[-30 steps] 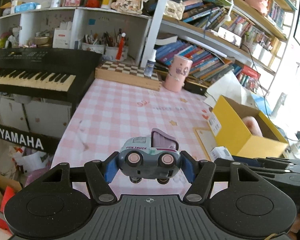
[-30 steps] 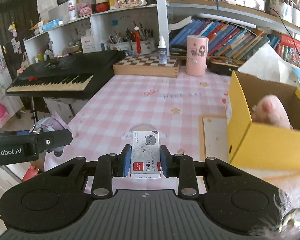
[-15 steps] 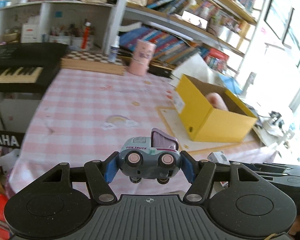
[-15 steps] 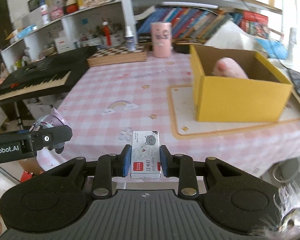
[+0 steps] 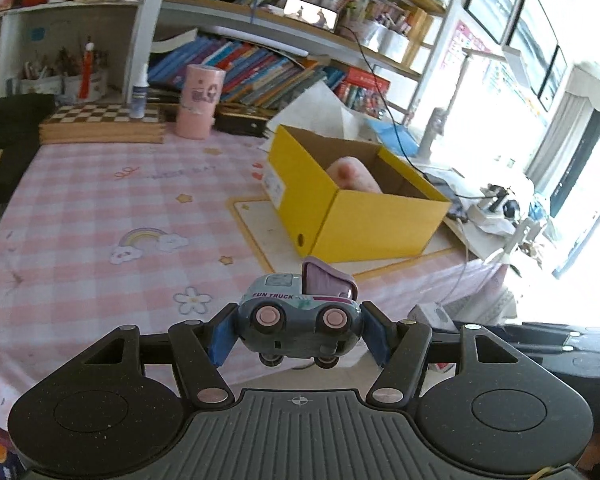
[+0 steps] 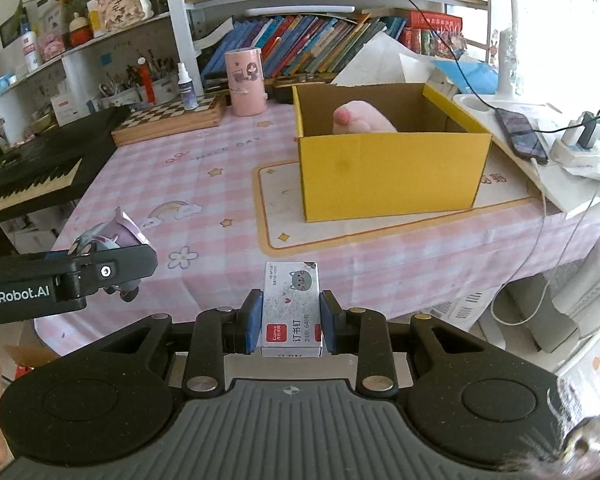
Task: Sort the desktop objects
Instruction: 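Carry the toy truck and white box with both tools over the yellow box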
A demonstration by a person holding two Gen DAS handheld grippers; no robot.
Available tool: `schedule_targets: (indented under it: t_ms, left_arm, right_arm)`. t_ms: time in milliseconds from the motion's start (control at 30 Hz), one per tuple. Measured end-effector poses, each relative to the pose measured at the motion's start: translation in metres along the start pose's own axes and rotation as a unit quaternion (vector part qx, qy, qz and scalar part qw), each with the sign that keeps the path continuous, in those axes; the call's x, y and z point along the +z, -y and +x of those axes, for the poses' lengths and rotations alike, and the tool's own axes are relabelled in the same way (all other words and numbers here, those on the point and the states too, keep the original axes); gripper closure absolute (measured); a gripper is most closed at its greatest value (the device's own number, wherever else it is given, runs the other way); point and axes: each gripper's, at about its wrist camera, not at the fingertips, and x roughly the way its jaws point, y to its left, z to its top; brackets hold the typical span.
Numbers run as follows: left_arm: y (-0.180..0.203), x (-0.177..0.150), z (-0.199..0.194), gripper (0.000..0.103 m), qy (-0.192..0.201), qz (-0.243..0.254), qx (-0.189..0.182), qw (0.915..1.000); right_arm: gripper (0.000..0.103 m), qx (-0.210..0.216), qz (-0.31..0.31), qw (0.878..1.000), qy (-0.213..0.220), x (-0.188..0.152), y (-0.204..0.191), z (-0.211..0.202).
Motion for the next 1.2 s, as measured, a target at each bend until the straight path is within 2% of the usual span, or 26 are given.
schedule_targets:
  t_ms: [633,933,1200]
  left_arm:
    - [0.06,0.017,0.054,0.038,-0.024,0.058,-0.031,0.9976]
    - [0.098,0.031,0.104,0.038,-0.038,0.068,-0.052,0.9956]
    - [0.129,0.053,0.139,0.038,-0.023,0.08,-0.051,0.9952]
  right_arm:
    - [0.075,-0.03,0.067,0.997,-0.005,0.003,0.075,0.012]
    - [0.075,-0.046,0.079,0.996,-0.02,0.017,0.126,0.026]
    - [0.075,-0.048,0.087,0.995,-0.023,0.04,0.175,0.042]
